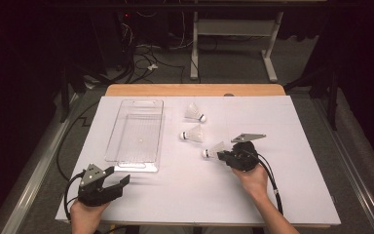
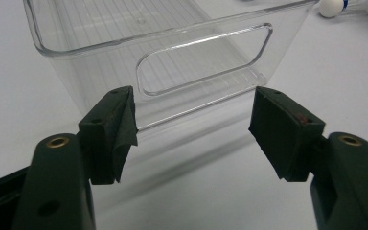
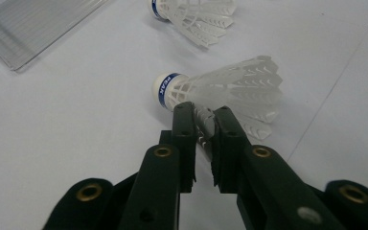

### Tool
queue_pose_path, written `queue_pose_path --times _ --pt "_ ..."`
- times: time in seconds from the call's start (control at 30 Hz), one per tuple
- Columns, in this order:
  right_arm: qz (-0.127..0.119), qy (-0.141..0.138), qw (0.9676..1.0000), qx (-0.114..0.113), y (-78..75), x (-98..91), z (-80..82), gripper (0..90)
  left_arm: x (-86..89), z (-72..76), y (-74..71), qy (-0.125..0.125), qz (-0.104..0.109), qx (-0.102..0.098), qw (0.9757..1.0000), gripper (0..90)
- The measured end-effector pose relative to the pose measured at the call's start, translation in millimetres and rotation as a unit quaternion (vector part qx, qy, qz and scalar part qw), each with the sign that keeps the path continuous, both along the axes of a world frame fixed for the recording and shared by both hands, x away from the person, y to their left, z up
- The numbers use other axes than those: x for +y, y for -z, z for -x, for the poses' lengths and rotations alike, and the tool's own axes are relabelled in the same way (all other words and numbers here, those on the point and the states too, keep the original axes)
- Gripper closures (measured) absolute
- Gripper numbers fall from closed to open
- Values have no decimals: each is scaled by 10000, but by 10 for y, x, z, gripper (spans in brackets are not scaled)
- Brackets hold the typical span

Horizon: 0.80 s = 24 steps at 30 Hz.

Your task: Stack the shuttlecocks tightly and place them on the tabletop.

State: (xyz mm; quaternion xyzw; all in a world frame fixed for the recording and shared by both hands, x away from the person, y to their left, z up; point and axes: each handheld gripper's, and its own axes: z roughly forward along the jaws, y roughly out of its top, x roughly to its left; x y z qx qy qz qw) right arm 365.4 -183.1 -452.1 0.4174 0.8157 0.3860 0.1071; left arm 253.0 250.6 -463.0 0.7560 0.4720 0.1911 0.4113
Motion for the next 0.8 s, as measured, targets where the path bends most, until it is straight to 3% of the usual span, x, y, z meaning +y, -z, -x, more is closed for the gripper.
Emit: queue_pose_path --times 0.27,0.8 --pt "4 -74 10000 64 7 -4 -11 895 9 -2 -5 -12 -11 -4 10000 337" --pt "-85 -328 9993 184 -42 2 18 900 3 -9 3 -15 -51 7 10000 337"
